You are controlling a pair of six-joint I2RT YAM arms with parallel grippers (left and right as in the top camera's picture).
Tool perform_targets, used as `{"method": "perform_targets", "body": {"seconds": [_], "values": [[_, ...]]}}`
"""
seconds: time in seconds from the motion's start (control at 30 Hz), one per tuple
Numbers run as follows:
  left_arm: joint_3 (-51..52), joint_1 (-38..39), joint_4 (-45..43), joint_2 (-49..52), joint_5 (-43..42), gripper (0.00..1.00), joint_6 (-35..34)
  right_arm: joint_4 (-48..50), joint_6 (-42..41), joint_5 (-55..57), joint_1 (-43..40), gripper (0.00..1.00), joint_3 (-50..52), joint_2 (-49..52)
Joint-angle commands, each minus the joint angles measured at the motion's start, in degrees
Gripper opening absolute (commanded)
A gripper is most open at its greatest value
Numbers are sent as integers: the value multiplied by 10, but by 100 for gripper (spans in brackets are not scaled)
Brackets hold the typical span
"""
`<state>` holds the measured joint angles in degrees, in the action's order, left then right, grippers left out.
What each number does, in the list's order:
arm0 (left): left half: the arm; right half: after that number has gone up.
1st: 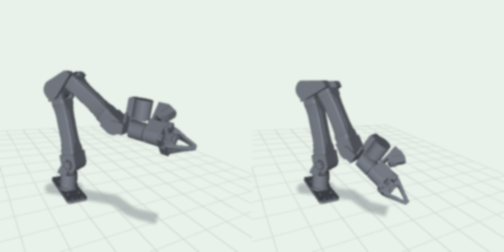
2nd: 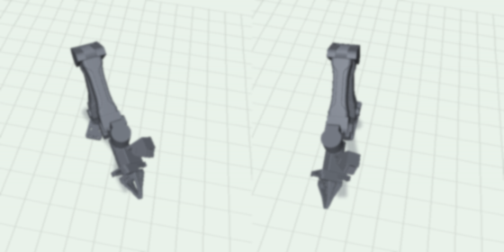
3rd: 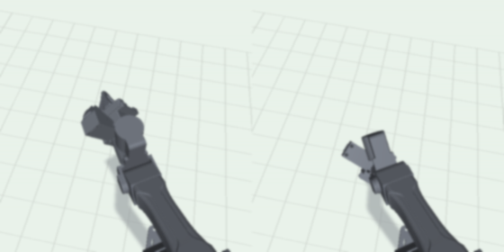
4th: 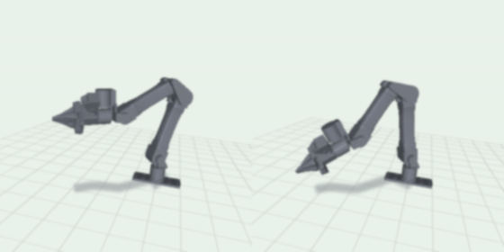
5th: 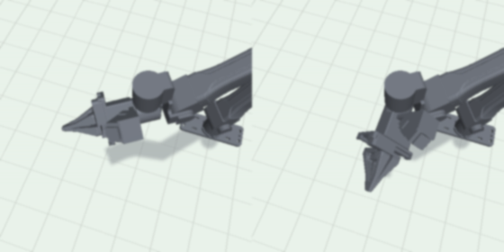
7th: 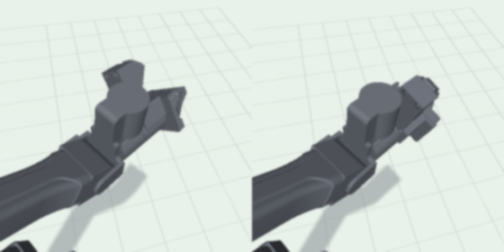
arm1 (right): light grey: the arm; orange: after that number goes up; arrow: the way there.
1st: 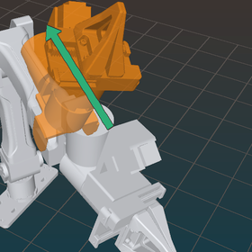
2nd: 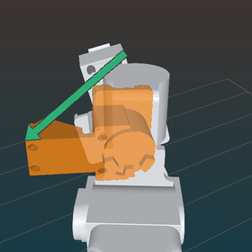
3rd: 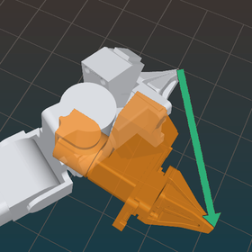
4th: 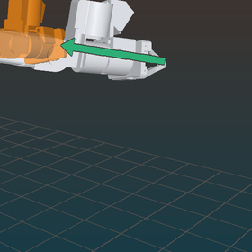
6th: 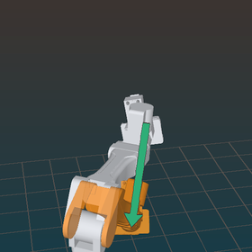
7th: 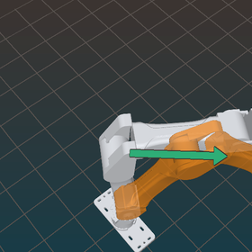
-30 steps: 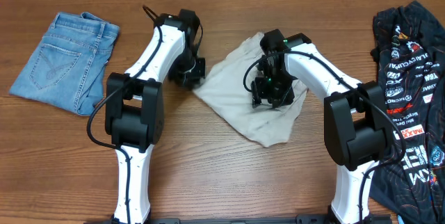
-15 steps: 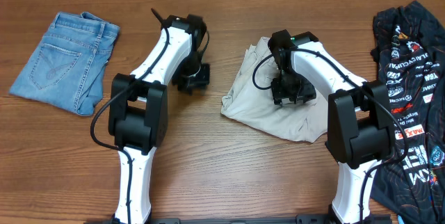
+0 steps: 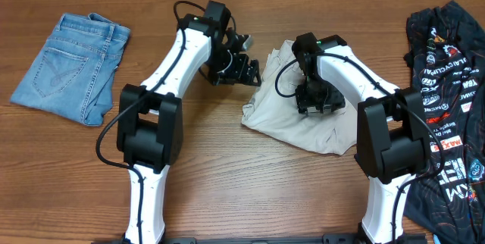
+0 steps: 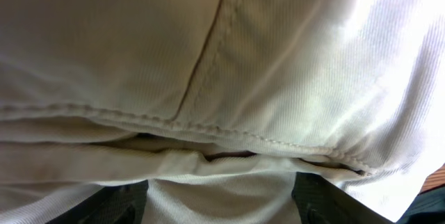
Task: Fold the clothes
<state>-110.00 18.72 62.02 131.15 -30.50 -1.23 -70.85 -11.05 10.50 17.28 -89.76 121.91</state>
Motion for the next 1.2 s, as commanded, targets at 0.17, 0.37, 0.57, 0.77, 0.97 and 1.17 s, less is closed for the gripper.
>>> {"method": "perform_targets", "body": {"seconds": [0.17,0.37,0.57,0.77,0.97,1.17], "values": [[0,30,-21,0,-26,91,28,16,-12,-5,-6,75,6,13],[0,39,-30,30,-54,91,23,17,-12,-5,-6,75,6,13],[0,52,-38,54,-54,90,8,18,-12,-12,-7,75,5,12],[0,60,-39,91,-73,87,-11,16,-10,-16,-7,77,-14,-7],[0,57,-47,94,-146,53,0,2,-9,-16,-7,77,-37,-27],[0,63,-47,94,-108,4,-13,-4,-9,-16,-8,77,-38,-65]]}}
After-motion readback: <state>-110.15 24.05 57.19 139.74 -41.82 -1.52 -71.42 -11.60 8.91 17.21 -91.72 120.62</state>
